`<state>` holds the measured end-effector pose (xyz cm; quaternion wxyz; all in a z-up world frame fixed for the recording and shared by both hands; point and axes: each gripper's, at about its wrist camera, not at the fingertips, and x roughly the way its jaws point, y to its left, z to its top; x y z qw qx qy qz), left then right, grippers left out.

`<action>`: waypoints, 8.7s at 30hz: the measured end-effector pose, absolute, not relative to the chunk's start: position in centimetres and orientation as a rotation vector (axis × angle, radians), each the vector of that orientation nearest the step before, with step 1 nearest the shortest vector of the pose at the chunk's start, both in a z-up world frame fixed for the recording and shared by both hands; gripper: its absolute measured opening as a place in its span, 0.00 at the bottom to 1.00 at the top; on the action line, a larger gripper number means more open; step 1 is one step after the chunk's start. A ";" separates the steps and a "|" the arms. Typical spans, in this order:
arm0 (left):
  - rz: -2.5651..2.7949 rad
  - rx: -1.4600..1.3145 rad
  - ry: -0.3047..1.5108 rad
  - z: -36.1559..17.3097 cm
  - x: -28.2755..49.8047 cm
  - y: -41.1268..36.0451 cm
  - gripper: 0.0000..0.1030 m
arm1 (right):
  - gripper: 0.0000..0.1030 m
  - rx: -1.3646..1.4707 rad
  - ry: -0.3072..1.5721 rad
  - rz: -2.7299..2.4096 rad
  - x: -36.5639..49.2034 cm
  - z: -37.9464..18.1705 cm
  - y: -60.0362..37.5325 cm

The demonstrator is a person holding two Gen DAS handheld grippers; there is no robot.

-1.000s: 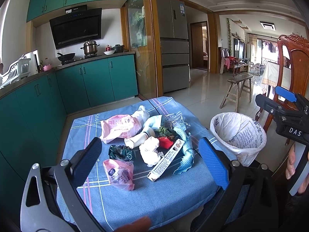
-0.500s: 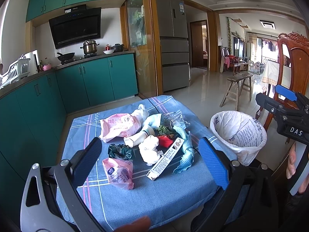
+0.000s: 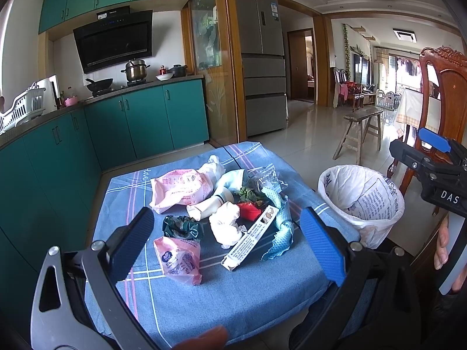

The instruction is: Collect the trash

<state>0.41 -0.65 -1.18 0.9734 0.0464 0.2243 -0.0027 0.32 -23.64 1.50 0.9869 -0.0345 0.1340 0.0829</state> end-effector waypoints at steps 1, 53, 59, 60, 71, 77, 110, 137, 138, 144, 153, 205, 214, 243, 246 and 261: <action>-0.004 0.094 0.454 -1.3 0.4 -0.7 0.97 | 0.97 -0.069 0.269 0.166 0.3 1.5 -23.6; 0.298 -0.053 0.779 -8.7 12.7 7.9 0.86 | 0.75 -0.023 0.819 0.649 28.4 -12.0 -14.7; 0.283 -0.050 0.801 -9.0 13.1 7.5 0.86 | 0.49 -0.009 0.805 0.701 27.4 -11.2 -14.9; 0.274 -0.057 0.806 -9.0 13.1 7.5 0.87 | 0.49 0.000 0.801 0.700 27.1 -10.9 -15.4; 0.204 -0.092 0.902 -10.2 12.4 8.6 0.91 | 0.49 0.105 0.730 0.668 27.2 -9.2 -19.4; 0.165 -0.049 0.922 -11.3 11.8 8.2 0.74 | 0.49 0.120 0.721 0.667 27.1 -9.1 -19.3; -0.018 -0.005 0.656 -5.0 11.8 1.4 0.57 | 0.49 0.298 0.650 -0.153 22.7 -12.1 -35.1; -0.468 0.093 0.698 -8.2 21.0 -19.4 0.96 | 0.97 0.730 0.319 -0.379 16.4 -11.6 -44.9; -0.427 0.086 0.684 -7.8 20.3 -18.3 0.96 | 0.97 0.699 0.309 -0.359 16.4 -11.0 -44.3; -0.146 0.075 0.623 -6.7 16.8 -9.5 0.96 | 0.97 0.392 0.266 -0.175 17.6 -7.5 -37.1; 0.129 -0.041 0.680 -6.6 12.4 2.8 0.96 | 0.97 0.237 0.190 0.172 20.8 -1.2 -24.4; 0.257 -0.123 0.730 -8.6 11.6 6.7 0.97 | 0.61 -0.294 0.822 1.053 19.2 -10.7 -15.4; 0.022 0.021 0.804 -9.8 12.0 1.7 0.96 | 0.72 -0.190 0.828 0.878 22.2 -10.3 -19.1; -0.064 0.047 0.884 -12.1 13.0 -0.2 0.24 | 0.05 0.075 0.649 0.926 22.1 -8.0 -21.4; -0.084 0.047 0.864 -11.5 12.4 -0.6 0.24 | 0.05 0.145 0.595 0.931 22.2 -7.0 -22.9; -0.256 -0.009 0.714 -5.9 13.0 -4.3 0.24 | 0.04 0.243 0.363 0.133 20.5 -5.4 -33.9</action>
